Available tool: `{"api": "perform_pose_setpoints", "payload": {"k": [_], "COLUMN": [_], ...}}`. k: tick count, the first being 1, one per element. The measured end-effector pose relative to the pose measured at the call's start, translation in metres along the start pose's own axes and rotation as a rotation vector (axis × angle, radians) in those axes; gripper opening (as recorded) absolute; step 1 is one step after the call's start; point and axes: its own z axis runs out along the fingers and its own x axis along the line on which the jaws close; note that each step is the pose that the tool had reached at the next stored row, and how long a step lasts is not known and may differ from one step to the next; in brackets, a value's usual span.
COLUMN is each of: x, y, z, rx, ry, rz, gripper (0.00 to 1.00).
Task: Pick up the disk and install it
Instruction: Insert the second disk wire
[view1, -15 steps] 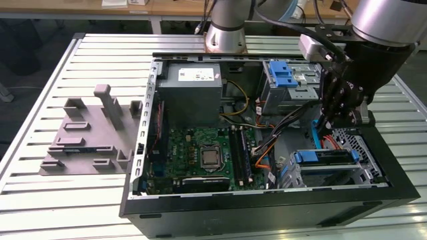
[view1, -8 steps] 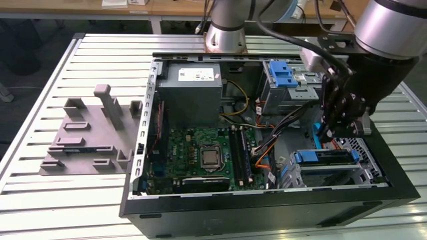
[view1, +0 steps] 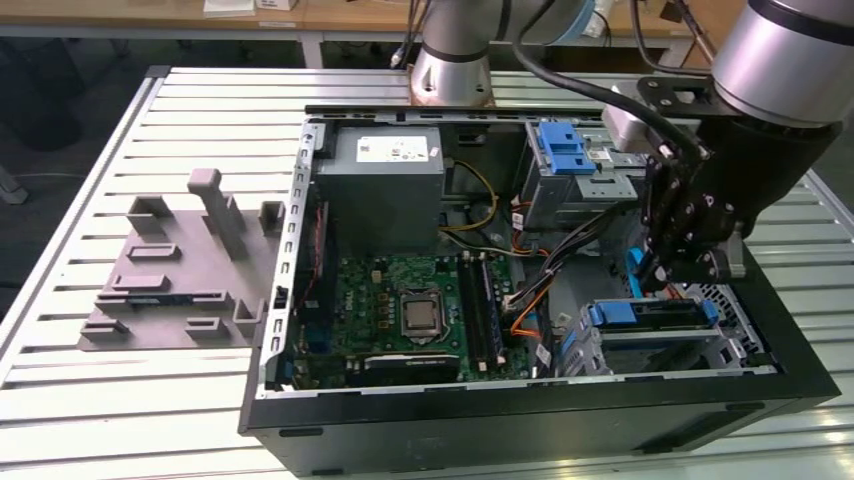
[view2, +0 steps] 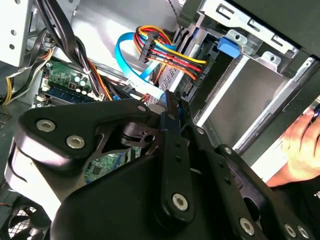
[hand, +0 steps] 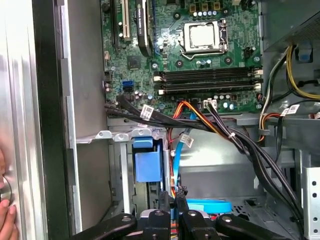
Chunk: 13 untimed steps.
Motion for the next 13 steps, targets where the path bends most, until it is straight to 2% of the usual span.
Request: {"api": "perform_pose_setpoints", "payload": {"k": [7,13], "x": [0.008,0.0093], "y": [-0.0034,-0.0053], "z": [0.0034,0.0056], "rx": [-0.0001,-0.0002], "ry": [-0.0008,-0.0007], "rz": [0.0,0.0], "gripper": [0.16,0.16]}}
